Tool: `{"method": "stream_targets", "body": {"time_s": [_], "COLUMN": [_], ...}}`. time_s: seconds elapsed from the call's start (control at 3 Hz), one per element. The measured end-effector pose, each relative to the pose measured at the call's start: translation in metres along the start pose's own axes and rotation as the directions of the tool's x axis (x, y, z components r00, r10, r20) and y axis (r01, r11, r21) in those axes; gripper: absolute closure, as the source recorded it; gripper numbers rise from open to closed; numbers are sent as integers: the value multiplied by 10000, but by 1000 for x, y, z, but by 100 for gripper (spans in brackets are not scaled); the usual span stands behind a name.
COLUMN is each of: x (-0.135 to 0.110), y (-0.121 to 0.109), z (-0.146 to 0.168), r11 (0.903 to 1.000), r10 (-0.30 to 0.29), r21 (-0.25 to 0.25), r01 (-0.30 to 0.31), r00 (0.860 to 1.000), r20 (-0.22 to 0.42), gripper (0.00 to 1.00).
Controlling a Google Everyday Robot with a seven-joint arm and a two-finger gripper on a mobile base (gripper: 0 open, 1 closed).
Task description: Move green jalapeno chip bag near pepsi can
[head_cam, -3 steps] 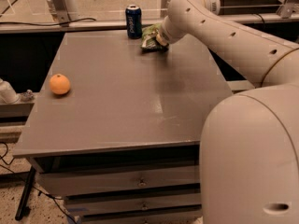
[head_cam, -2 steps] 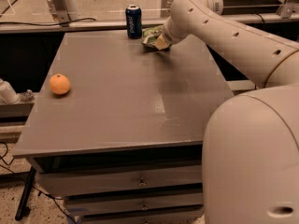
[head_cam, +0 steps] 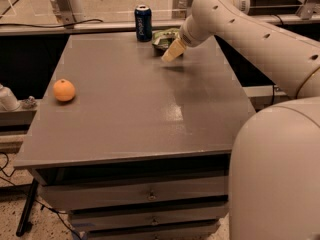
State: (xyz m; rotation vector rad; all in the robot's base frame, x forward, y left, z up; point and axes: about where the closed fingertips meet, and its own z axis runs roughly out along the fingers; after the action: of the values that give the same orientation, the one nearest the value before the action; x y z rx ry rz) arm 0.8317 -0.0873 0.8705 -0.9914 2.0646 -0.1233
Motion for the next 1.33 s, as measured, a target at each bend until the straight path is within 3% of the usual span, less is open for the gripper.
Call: {"method": "stream_targets", "body": {"time_s": [0.33, 0.67, 1.0, 1.33], "x": [7, 9, 10, 1], "y": [-2, -13, -23, -29], "z": [-38, -120, -208, -277], "r11": [9974, 9872, 9721, 9620], "r10": [-342, -619, -1321, -1557], "r21": [-628, -1392, -1638, -1617], "r01": [365, 779, 1679, 2199], "r00": [9988, 9913, 9689, 9287], "r20": [362, 1158, 2092, 3367], "gripper": [0, 0, 0, 0]}}
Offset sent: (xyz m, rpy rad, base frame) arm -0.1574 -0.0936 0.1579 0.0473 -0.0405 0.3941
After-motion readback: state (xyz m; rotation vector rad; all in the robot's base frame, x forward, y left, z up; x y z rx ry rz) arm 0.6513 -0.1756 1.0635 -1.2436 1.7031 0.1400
